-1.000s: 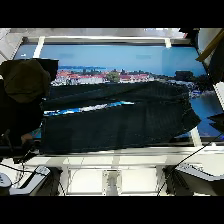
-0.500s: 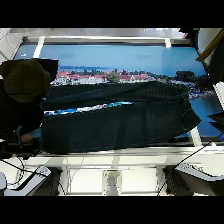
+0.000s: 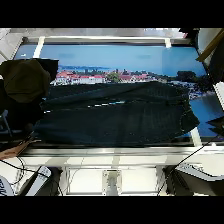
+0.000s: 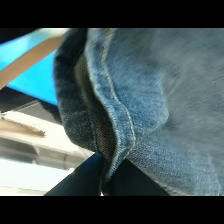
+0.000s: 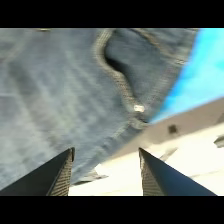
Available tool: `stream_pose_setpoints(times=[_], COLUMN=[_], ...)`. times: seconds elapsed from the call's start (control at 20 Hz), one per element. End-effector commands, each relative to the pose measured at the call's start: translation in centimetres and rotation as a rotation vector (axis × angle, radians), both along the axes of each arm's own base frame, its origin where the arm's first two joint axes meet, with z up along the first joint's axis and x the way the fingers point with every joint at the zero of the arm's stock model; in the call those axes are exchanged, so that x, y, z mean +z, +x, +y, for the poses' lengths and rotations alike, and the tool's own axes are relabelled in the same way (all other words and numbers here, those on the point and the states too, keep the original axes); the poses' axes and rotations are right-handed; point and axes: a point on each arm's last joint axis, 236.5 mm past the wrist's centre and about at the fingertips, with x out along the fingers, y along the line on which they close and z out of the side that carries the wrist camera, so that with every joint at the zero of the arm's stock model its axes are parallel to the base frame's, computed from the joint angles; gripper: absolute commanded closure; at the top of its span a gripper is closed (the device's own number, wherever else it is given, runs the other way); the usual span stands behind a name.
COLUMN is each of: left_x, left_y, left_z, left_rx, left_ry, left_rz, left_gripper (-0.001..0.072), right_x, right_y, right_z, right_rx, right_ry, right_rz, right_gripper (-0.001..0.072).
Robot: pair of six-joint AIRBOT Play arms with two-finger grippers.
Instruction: Fold the clothes and pants, and hang the long-sleeved shirts on hangers.
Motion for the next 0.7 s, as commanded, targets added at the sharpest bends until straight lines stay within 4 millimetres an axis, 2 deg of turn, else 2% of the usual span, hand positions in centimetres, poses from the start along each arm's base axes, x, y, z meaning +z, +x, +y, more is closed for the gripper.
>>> stream_pose_setpoints(times=[0.0,0.1,0.25,0.4,0.5,0.65], left_x=[1.8,1.8,1.8,1.7,1.7,1.7], left_y=[1.6,1.6,1.7,1.9,2.0,2.0], left_z=[0.0,0.0,0.2,0.6,0.7,0.7], left_rx=[0.019,0.019,0.023,0.034,0.036,0.036], left_ry=[-0.004,-0.004,0.002,0.020,0.023,0.023], left_rz=[-0.071,-0.071,-0.074,-0.084,-0.086,-0.086], left_gripper=[0.0690,0.0690,0.0690,0.0690,0.0690,0.0690], right_x=[-4.2,-6.2,-8.7,-9.7,-10.2,-11.3], right_y=[-0.3,1.1,1.3,2.7,3.6,5.4], right_z=[-1.5,-1.2,-0.2,-0.7,-1.1,-0.6], right_rx=[-0.114,-0.181,-0.183,-0.240,-0.240,-0.202], right_ry=[-0.056,-0.044,0.016,0.060,0.031,-0.020], right_rz=[0.044,-0.015,-0.001,-0.028,-0.039,-0.033], right_gripper=[0.0245,0.0244,0.0243,0.0217,0.0218,0.0219])
